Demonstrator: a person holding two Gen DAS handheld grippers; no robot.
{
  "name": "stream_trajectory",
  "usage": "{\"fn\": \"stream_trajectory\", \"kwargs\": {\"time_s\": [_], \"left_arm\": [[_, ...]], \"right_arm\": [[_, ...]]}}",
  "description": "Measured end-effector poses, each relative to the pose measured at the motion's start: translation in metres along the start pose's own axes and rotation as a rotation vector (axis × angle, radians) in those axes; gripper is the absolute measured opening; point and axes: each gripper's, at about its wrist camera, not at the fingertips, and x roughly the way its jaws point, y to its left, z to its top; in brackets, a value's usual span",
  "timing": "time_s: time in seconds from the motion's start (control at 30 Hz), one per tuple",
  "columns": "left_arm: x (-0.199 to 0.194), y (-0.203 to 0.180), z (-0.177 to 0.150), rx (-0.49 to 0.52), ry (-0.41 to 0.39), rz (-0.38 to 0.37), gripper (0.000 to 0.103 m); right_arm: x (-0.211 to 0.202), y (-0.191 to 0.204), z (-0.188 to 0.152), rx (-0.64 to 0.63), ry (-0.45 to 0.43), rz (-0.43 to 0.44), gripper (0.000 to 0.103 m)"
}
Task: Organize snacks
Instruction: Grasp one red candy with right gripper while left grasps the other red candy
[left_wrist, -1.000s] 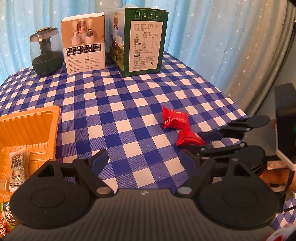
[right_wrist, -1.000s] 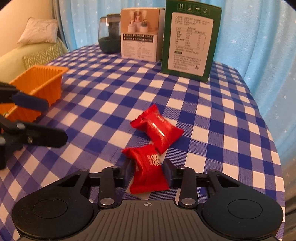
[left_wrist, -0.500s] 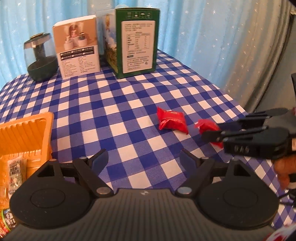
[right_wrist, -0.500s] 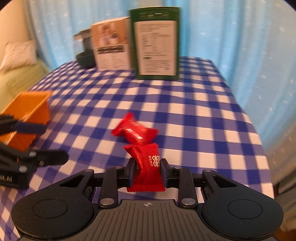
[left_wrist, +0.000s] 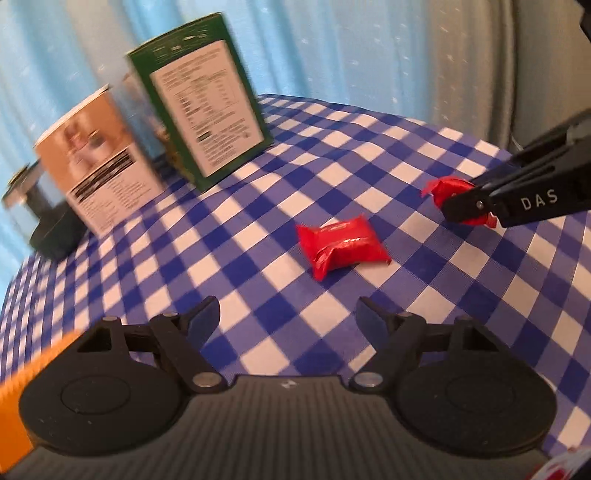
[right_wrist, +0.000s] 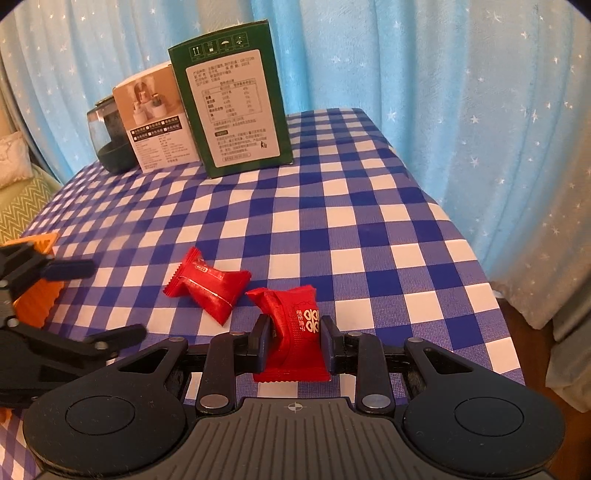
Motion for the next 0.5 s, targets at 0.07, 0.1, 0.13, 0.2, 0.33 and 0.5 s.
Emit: {"fn": "stream_trajectory", "kwargs": {"time_s": [0.07, 0.1, 0.13, 0.2, 0.33, 0.5], "left_arm": [[0.009, -0.004, 0.007, 0.055, 0.004, -0.007, 0.079], [0.013, -0.006, 0.01, 0.078, 0.008, -0.007, 0.079], [0.018, -0.009, 0.014, 0.115, 0.016, 0.0, 0.079], [0.025, -0.016, 0.021, 0.181, 0.018, 0.023, 0.078], [0.035, -0.027, 0.034, 0.303, 0.007, 0.008, 0.077], [0.052, -0.034, 0.046, 0.416, 0.026, -0.073, 0.076]], "right_arm": [[0.001, -0.002, -0.001, 0.005, -0.001, -0.003, 0.029], [0.002, -0.003, 0.0, 0.01, 0.0, -0.005, 0.029], [0.002, -0.005, -0.001, 0.018, 0.0, -0.008, 0.029], [0.001, -0.01, -0.001, 0.032, -0.001, -0.012, 0.029], [-0.001, -0.017, 0.0, 0.048, -0.007, -0.02, 0.029], [-0.003, -0.025, 0.002, 0.09, -0.01, -0.021, 0.029]]}}
